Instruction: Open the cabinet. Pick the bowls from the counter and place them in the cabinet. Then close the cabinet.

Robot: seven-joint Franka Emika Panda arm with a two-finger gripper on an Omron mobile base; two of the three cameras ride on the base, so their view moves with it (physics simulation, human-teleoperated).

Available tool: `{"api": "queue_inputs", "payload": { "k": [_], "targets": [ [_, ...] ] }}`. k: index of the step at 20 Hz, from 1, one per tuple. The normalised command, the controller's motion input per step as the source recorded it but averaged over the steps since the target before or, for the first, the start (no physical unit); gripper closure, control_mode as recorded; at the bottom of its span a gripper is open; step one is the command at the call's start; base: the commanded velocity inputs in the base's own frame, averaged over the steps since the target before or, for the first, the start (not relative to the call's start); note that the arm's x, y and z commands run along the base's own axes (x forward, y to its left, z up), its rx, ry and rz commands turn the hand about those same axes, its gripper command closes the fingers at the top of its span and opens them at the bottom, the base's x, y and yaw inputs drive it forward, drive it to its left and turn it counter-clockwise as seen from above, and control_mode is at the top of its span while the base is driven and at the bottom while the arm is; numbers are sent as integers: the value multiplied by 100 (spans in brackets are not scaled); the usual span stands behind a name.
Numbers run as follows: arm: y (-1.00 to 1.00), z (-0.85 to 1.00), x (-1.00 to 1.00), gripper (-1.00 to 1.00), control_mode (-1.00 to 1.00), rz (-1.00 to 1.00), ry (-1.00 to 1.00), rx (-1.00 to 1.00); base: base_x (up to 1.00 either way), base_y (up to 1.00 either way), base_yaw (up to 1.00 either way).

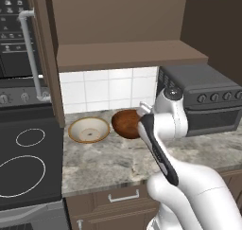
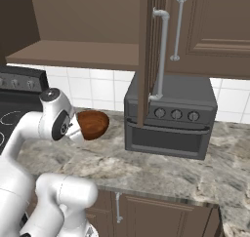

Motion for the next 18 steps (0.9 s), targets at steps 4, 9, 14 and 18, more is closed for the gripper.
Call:
{"api": "queue_inputs", "payload": {
  "k": [4,9,14,18],
  "targets": [
    [0,-23,14,-100,-100,-10,1,0,0,0,0],
    [0,-5,5,-100,-100,-4,8,14,0,0,0],
    [0,-9,19,-100,-100,3,4,20,0,0,0],
    [0,-24,28,-100,-100,8,0,4,0,0,0]
  ]
}}
